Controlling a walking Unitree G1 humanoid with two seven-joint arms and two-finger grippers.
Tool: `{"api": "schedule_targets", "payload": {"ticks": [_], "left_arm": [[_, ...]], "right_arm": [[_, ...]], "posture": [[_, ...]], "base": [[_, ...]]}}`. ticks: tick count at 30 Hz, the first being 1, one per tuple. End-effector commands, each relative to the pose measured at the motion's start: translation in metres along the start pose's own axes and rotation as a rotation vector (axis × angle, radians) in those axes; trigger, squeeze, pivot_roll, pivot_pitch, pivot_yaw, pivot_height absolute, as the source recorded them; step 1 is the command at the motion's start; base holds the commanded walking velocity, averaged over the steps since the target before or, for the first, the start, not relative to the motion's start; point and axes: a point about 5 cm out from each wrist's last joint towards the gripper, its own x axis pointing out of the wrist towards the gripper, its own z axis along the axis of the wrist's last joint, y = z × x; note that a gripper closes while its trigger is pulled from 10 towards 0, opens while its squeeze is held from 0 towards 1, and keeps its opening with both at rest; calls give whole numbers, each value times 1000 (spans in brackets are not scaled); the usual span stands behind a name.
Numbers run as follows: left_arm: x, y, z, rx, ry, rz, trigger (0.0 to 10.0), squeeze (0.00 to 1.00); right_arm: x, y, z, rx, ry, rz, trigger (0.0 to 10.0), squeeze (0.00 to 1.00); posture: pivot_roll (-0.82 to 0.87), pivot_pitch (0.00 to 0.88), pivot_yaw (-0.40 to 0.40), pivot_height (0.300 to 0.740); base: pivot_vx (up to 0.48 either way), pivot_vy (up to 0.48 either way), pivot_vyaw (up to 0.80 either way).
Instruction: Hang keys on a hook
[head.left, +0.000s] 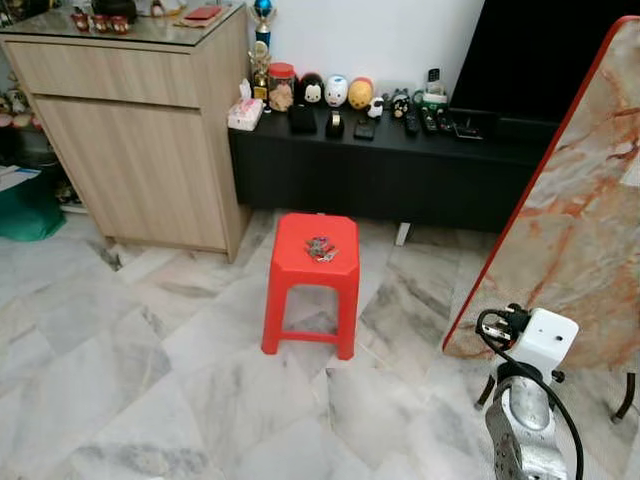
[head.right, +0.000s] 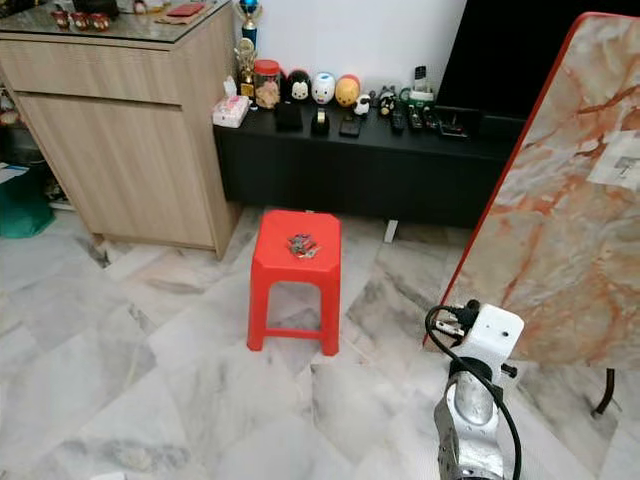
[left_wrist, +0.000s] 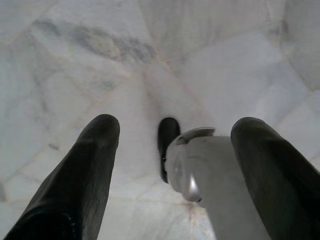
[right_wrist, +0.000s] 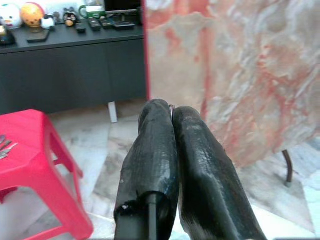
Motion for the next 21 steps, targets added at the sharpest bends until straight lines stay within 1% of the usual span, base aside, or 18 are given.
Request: {"api": "schedule_targets", "payload": {"ticks": [1, 5, 10, 12, 21], "left_arm": [[-1, -2, -4, -14, 20, 3, 10000, 0], [0, -4, -3, -23, 13, 3, 10000, 0], [-1, -2, -4, -32, 16, 7, 10000, 0], [-1, -2, -4, -33, 17, 7, 10000, 0], [-1, -2, -5, -41, 17, 9, 10000, 0]], "right_arm": [[4, 1, 7, 6, -16, 3, 10000, 0], [2, 7, 8, 12, -14, 30, 10000, 0], [1, 10, 9, 53, -21, 35, 10000, 0], [3, 11, 11, 52, -24, 43, 10000, 0], [5, 11, 14, 52, -27, 42, 10000, 0]], "posture": [[-33, 0, -95, 740], [-29, 0, -98, 740], [-30, 0, -99, 740], [-31, 0, -100, 740], [-27, 0, -108, 740]], "base": [[0, -315, 0], [0, -319, 0], [0, -316, 0], [0, -319, 0], [0, -321, 0]]}}
